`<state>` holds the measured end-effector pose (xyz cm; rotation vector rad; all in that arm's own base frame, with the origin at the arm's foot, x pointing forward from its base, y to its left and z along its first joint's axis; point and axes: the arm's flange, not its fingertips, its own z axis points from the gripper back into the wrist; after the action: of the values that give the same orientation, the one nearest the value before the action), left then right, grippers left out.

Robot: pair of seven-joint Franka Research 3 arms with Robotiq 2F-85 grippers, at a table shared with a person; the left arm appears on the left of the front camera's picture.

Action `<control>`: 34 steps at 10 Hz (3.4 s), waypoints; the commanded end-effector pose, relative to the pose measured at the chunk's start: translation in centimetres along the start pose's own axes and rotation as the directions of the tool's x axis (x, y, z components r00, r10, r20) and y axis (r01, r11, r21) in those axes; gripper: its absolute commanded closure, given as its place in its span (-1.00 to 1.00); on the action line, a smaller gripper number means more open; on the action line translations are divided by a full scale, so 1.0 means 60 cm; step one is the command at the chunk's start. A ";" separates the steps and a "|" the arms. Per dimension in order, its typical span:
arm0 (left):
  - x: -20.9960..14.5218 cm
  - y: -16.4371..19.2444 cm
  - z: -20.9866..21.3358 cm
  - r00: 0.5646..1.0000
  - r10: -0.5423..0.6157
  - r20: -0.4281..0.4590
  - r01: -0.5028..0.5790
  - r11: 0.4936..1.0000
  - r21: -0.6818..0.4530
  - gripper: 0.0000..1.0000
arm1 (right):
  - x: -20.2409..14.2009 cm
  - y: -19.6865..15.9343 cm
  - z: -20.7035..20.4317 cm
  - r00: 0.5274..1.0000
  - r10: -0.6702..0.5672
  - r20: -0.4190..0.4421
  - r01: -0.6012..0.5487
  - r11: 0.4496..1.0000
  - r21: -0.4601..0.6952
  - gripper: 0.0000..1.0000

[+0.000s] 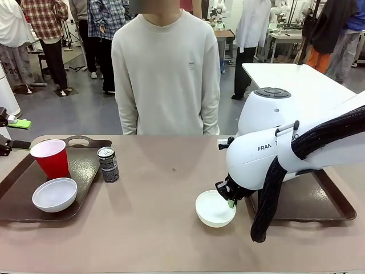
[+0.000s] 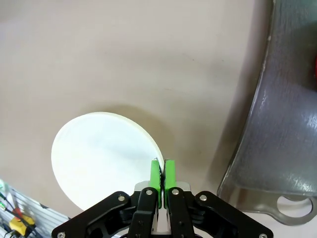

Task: Prepare tableware on both trays.
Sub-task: Pick up a Picnic Bowl from the table and place it on a Handle tray.

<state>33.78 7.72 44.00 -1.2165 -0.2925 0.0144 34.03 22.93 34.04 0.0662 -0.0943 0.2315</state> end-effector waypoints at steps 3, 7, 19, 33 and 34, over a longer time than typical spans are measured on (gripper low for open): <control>0.002 -0.001 0.000 1.000 -0.008 0.012 0.009 1.000 -0.019 -0.44 | -0.046 0.019 0.032 0.997 0.074 -0.009 -0.073 0.996 0.051 1.00; 0.002 -0.001 0.000 1.000 -0.008 0.012 0.009 1.000 -0.019 -0.44 | -0.088 0.022 0.156 0.993 0.072 0.097 -0.078 0.995 0.057 1.00; 0.002 -0.001 0.000 1.000 -0.008 0.012 0.009 1.000 -0.019 -0.44 | -0.139 -0.275 0.211 0.978 -0.204 0.042 0.199 0.975 0.103 1.00; 0.002 -0.001 0.000 1.000 -0.008 0.012 0.009 1.000 -0.019 -0.44 | -0.023 -0.371 0.059 0.990 -0.131 -0.050 0.131 0.991 0.003 0.92; 0.002 -0.001 0.000 1.000 -0.008 0.012 0.009 1.000 -0.019 -0.44 | -0.020 -0.370 0.050 0.989 -0.130 -0.067 0.130 0.992 -0.006 0.92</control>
<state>33.81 7.71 43.99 -1.2153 -0.2917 0.0144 38.80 0.67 36.79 0.0981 -0.0177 0.0859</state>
